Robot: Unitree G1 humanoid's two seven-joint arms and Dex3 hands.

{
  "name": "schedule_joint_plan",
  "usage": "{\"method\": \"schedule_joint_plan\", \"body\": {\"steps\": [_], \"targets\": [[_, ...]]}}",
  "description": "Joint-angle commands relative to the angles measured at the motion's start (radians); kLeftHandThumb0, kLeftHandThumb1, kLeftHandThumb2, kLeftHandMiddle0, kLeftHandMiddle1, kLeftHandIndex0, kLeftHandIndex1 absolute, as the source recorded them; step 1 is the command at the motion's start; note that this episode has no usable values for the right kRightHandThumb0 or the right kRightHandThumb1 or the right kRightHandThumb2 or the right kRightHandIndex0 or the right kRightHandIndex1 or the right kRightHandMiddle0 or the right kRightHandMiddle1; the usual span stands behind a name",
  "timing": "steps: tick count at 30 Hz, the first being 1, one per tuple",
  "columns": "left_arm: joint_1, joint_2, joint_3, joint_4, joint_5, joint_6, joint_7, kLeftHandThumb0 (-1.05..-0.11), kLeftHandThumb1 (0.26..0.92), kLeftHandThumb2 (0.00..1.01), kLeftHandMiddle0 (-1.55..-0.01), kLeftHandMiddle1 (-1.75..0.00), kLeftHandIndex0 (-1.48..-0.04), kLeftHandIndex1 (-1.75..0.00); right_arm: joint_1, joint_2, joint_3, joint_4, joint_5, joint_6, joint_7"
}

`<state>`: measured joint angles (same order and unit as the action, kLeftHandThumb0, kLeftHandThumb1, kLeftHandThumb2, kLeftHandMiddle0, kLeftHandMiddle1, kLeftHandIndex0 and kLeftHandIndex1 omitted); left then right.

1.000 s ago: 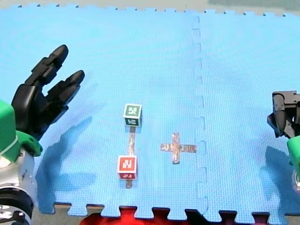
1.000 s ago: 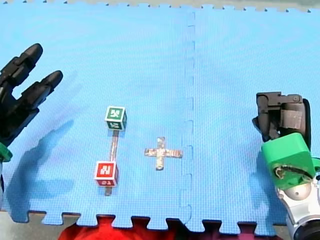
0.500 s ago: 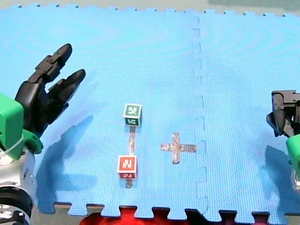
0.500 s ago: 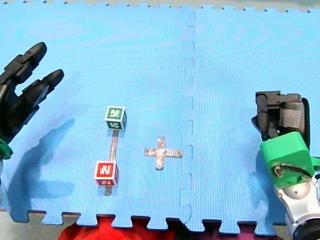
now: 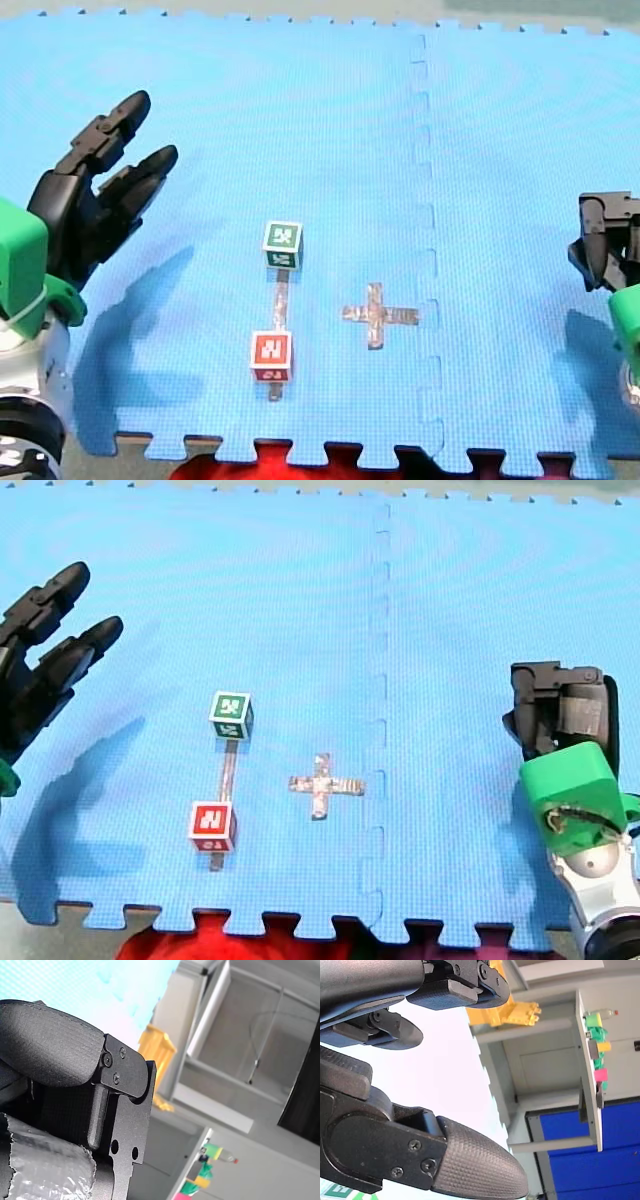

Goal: Stack cube left

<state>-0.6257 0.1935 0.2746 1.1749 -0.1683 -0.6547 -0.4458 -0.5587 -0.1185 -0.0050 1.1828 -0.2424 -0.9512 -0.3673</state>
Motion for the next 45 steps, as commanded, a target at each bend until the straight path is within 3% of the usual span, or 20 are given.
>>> {"method": "schedule_joint_plan", "body": {"steps": [1, 6, 7, 8, 9, 10, 11, 13, 16, 20, 26, 32, 35, 36, 37, 39, 42, 45], "targets": [[0.001, 0.007, -0.003, -0.002, 0.002, -0.001, 0.006, -0.999, 0.921, 0.07, -0.46, 0.00, -0.28, 0.00, -0.004, -0.003, -0.001, 0.004, 0.004, -0.001, 0.000], [0.001, 0.008, -0.005, -0.003, 0.004, -0.003, 0.015, -0.989, 0.921, 0.11, -0.46, -0.01, -0.28, 0.00, -0.005, -0.004, -0.001, 0.006, 0.002, 0.001, 0.000], [0.002, 0.008, -0.005, -0.002, 0.003, -0.004, 0.016, -1.003, 0.921, 0.25, -0.58, -0.05, -0.28, 0.00, -0.005, -0.004, -0.001, 0.006, 0.002, 0.001, -0.001], [0.003, 0.009, -0.004, 0.001, 0.001, -0.003, 0.014, -1.011, 0.921, 0.32, -0.63, -0.06, -0.28, 0.00, -0.005, -0.004, -0.001, 0.006, 0.002, 0.001, -0.002], [0.002, 0.009, 0.003, 0.004, -0.008, 0.002, 0.006, -1.012, 0.921, 0.42, -0.83, -0.13, -0.29, 0.00, -0.005, -0.004, -0.001, 0.006, 0.002, 0.001, -0.002], [0.001, 0.008, 0.010, 0.009, -0.019, 0.007, -0.005, -1.016, 0.921, 0.49, -0.94, -0.55, -0.29, 0.00, -0.005, -0.004, -0.001, 0.006, 0.002, 0.002, -0.003], [0.000, 0.008, 0.015, 0.012, -0.025, 0.009, -0.013, -1.020, 0.921, 0.62, -0.87, -1.24, -0.24, -0.01, -0.006, -0.004, -0.001, 0.007, 0.002, 0.003, -0.003], [0.003, 0.006, 0.011, 0.013, -0.018, -0.007, -0.006, -1.021, 0.921, 0.68, -0.78, -1.64, -0.25, -0.03, -0.006, -0.004, -0.001, 0.006, 0.002, 0.003, -0.004], [0.017, 0.017, -0.046, 0.014, 0.100, -0.116, 0.161, -1.033, 0.921, 0.72, -0.74, -1.73, -0.34, -0.06, -0.005, -0.004, -0.001, 0.006, 0.002, 0.003, -0.004], [0.021, 0.019, -0.080, 0.019, 0.178, -0.155, 0.286, -1.046, 0.921, 0.73, -0.75, -1.75, -0.44, -0.09, -0.006, -0.004, -0.002, 0.006, 0.001, 0.003, -0.006], [0.026, 0.029, -0.116, 0.025, 0.259, -0.186, 0.411, -1.048, 0.921, 0.68, -0.80, -1.75, -0.57, -0.10, -0.004, -0.003, -0.001, 0.004, -0.001, 0.001, -0.009], [0.027, 0.023, -0.108, 0.039, 0.221, -0.220, 0.371, -1.048, 0.921, 0.65, -0.84, -1.75, -0.59, -0.07, -0.002, -0.004, 0.000, 0.003, 0.000, -0.002, -0.009], [0.024, 0.043, -0.111, 0.046, 0.199, -0.222, 0.272, -1.048, 0.921, 0.65, -0.85, -1.75, -0.58, -0.06, -0.003, -0.004, 0.000, 0.004, -0.001, -0.001, -0.009], [0.021, 0.049, -0.106, 0.050, 0.181, -0.216, 0.220, -1.048, 0.920, 0.42, -0.87, -1.75, -0.59, -0.05, -0.003, -0.004, 0.000, 0.004, 0.000, -0.001, -0.009], [0.017, 0.052, -0.095, 0.052, 0.156, -0.205, 0.164, -1.048, 0.921, 0.26, -0.87, -1.75, -0.60, -0.04, -0.004, -0.003, 0.000, 0.005, 0.000, 0.000, -0.009], [0.014, 0.050, -0.072, 0.051, 0.109, -0.186, 0.081, -1.021, 0.766, 0.06, -0.87, -1.75, -0.63, -0.04, -0.004, -0.003, 0.001, 0.006, -0.001, 0.001, -0.010], [0.016, 0.049, -0.054, 0.039, 0.068, -0.171, 0.016, -0.951, 0.608, 0.01, -0.88, -1.75, -0.66, -0.04, -0.005, 0.000, 0.002, 0.005, -0.003, 0.002, -0.013], [0.024, 0.059, -0.050, 0.015, 0.045, -0.140, -0.038, -0.936, 0.587, 0.00, -0.88, -1.75, -0.67, -0.03, -0.005, 0.001, 0.002, 0.003, -0.003, 0.002, -0.014]]}}
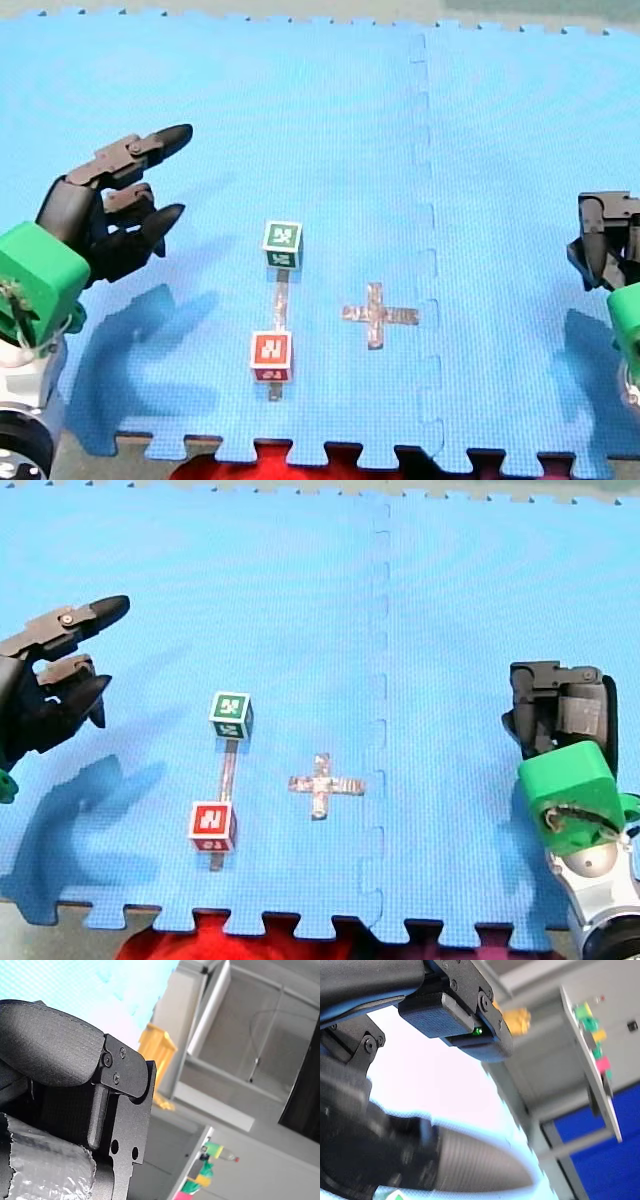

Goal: Stack cube left

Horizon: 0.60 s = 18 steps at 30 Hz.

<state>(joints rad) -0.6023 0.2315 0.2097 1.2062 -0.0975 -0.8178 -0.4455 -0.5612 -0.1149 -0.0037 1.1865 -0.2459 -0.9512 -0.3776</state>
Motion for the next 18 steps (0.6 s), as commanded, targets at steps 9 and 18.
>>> {"method": "schedule_joint_plan", "body": {"steps": [9, 18], "targets": [[0.013, 0.046, 0.029, -0.059, -0.097, 0.142, -0.212, -0.929, 0.615, 0.01, -0.89, -1.75, -0.61, 0.00, 0.002, -0.002, -0.002, -0.003, 0.007, -0.001, 0.003], [0.019, 0.116, -0.030, -0.062, -0.013, 0.119, -0.242, -0.999, 0.674, 0.02, -0.89, -1.75, -0.48, 0.00, 0.005, -0.002, -0.005, -0.003, 0.013, -0.002, 0.007]]}}
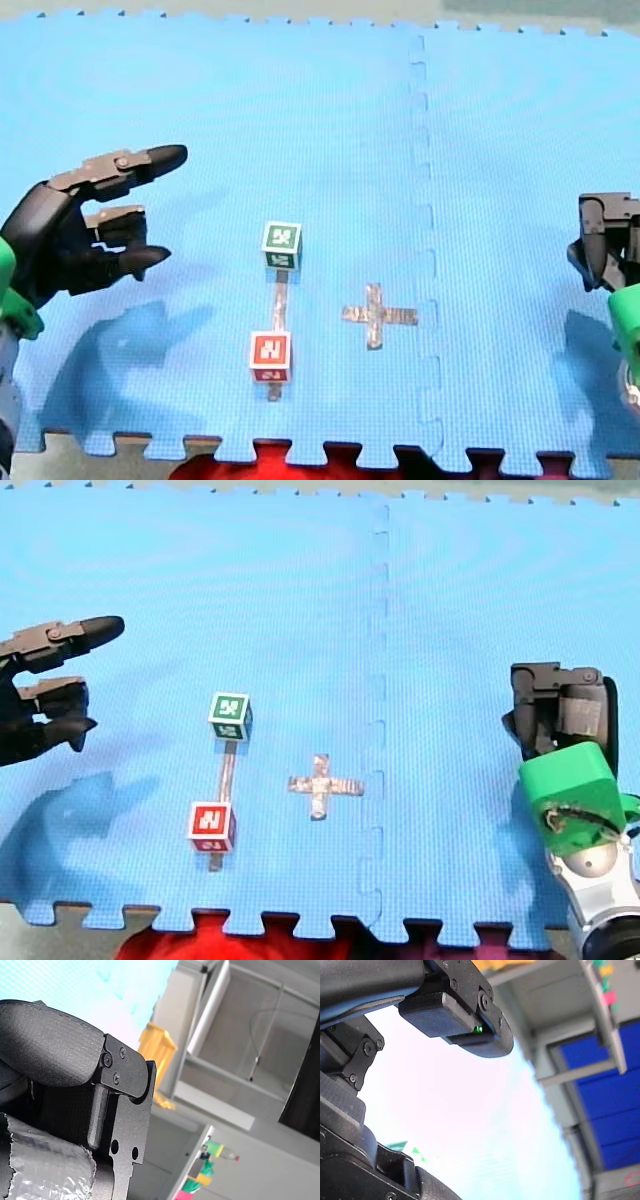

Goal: Stack cube left

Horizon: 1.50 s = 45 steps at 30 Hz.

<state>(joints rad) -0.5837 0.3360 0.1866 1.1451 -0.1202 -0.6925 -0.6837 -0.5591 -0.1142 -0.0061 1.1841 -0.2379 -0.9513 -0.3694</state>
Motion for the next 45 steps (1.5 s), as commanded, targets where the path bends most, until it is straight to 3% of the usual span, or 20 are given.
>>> {"method": "schedule_joint_plan", "body": {"steps": [1, 6, 10, 14, 20, 26, 34, 40, 45], "targets": [[0.000, 0.016, -0.011, 0.001, 0.013, -0.011, -0.008, -1.011, 0.683, 0.02, -0.88, -1.75, -0.47, 0.00, 0.004, -0.002, -0.003, -0.001, 0.005, -0.002, -0.001], [0.003, 0.029, -0.034, 0.002, 0.032, -0.045, -0.039, -1.047, 0.727, 0.03, -0.86, -1.75, -0.48, -0.01, 0.003, -0.001, -0.003, -0.003, 0.005, -0.003, 0.000], [0.035, 0.017, -0.082, -0.028, 0.057, -0.092, -0.097, -1.048, 0.737, 0.02, -0.84, -1.75, -0.59, -0.06, 0.002, 0.000, -0.004, -0.006, 0.006, -0.003, 0.000], [0.081, 0.009, -0.132, -0.090, 0.128, -0.119, -0.014, -1.048, 0.749, 0.02, -0.83, -1.75, -0.58, -0.04, 0.001, 0.003, -0.003, -0.013, 0.002, 0.000, -0.005], [0.105, 0.005, -0.169, -0.153, 0.155, -0.098, 0.032, -1.048, 0.757, 0.02, -0.86, -1.75, -0.62, -0.04, 0.000, 0.002, -0.003, -0.025, 0.004, 0.004, -0.003], [0.165, 0.000, -0.223, -0.252, 0.220, -0.093, 0.122, -1.048, 0.763, 0.01, -0.87, -1.75, -0.62, -0.03, 0.003, 0.002, -0.005, -0.038, 0.007, -0.001, 0.004], [0.218, 0.004, -0.271, -0.353, 0.259, -0.016, 0.178, -1.048, 0.768, 0.01, -0.89, -1.75, -0.62, -0.03, 0.003, 0.001, -0.004, -0.045, 0.006, -0.004, 0.011], [0.248, 0.002, -0.289, -0.396, 0.268, 0.023, 0.210, -1.048, 0.770, 0.01, -0.90, -1.75, -0.65, -0.03, 0.006, -0.001, -0.006, -0.043, 0.009, -0.012, 0.019], [0.237, 0.004, -0.316, -0.378, 0.301, 0.040, 0.240, -1.048, 0.769, 0.01, -0.91, -1.75, -0.65, -0.03, 0.004, -0.002, -0.008, -0.038, 0.013, -0.014, 0.022]]}}
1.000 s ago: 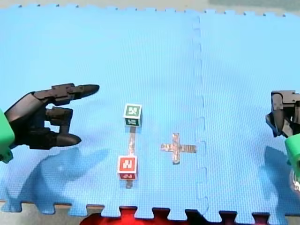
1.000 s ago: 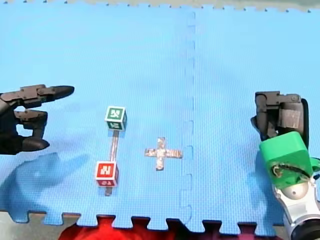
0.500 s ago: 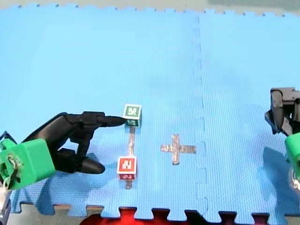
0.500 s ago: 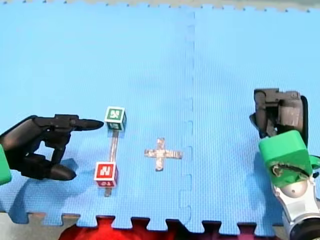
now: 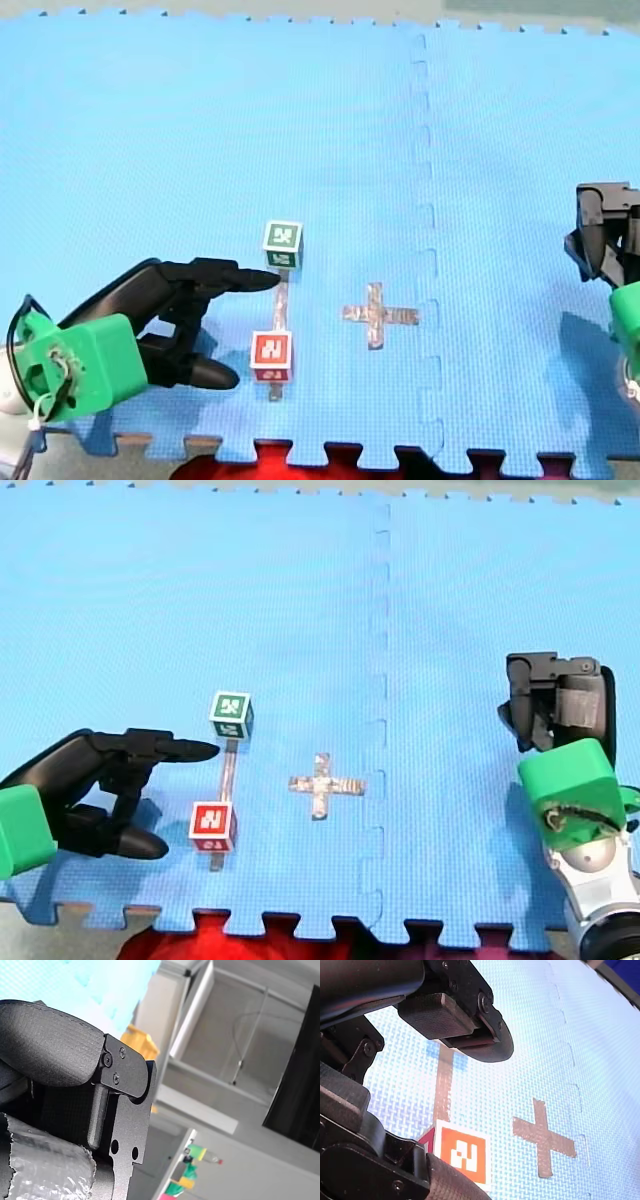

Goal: Stack cube left

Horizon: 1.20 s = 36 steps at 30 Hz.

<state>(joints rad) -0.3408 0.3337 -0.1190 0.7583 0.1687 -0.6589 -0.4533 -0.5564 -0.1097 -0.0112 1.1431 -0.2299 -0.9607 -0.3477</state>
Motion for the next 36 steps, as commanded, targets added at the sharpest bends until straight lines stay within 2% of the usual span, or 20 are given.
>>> {"method": "schedule_joint_plan", "body": {"steps": [1, 3, 6, 10, 18, 23, 28, 30, 32, 36], "targets": [[-0.012, 0.008, -0.018, 0.019, 0.026, 0.010, 0.019, -1.048, 0.768, 0.01, -0.92, -1.75, -0.65, -0.02, 0.001, -0.007, -0.004, 0.004, 0.006, -0.005, 0.001], [-0.021, 0.005, -0.028, 0.042, 0.047, 0.019, 0.041, -1.048, 0.766, 0.00, -0.92, -1.75, -0.63, -0.01, 0.001, -0.009, -0.006, 0.004, 0.008, -0.007, 0.003], [-0.042, -0.022, -0.035, 0.131, 0.070, 0.024, 0.108, -1.048, 0.764, 0.00, -0.91, -1.75, -0.62, -0.01, 0.004, -0.011, -0.007, 0.003, 0.008, -0.011, 0.003], [-0.055, -0.032, -0.040, 0.199, 0.072, -0.006, 0.152, -1.048, 0.757, 0.00, -0.90, -1.75, -0.67, -0.03, 0.007, -0.013, -0.007, 0.000, 0.006, -0.013, 0.001], [-0.083, -0.006, -0.080, 0.239, 0.128, -0.069, 0.202, -1.048, 0.740, 0.00, -0.90, -1.75, -0.68, -0.02, 0.005, -0.016, -0.010, 0.002, 0.010, -0.018, 0.005], [-0.102, 0.016, -0.132, 0.229, 0.211, -0.027, 0.247, -1.048, 0.738, 0.00, -0.86, -1.75, -0.51, 0.00, 0.003, -0.018, -0.014, 0.005, 0.014, -0.022, 0.012], [-0.099, 0.008, -0.130, 0.232, 0.188, -0.024, 0.236, -1.048, 0.740, 0.00, -0.84, -1.75, -0.49, 0.00, 0.002, -0.017, -0.016, 0.011, 0.017, -0.029, 0.017], [-0.100, 0.007, -0.128, 0.237, 0.178, -0.032, 0.236, -0.952, 0.706, 0.00, -0.83, -1.75, -0.50, -0.01, 0.001, -0.017, -0.018, 0.014, 0.017, -0.031, 0.019], [-0.104, 0.012, -0.129, 0.247, 0.172, -0.047, 0.231, -0.801, 0.679, 0.01, -0.83, -1.75, -0.49, -0.01, 0.000, -0.017, -0.018, 0.016, 0.017, -0.034, 0.019], [-0.118, 0.014, -0.123, 0.280, 0.146, -0.079, 0.198, -0.735, 0.678, 0.01, -0.83, -1.75, -0.46, 0.00, -0.002, -0.017, -0.021, 0.017, 0.019, -0.037, 0.022]]}}
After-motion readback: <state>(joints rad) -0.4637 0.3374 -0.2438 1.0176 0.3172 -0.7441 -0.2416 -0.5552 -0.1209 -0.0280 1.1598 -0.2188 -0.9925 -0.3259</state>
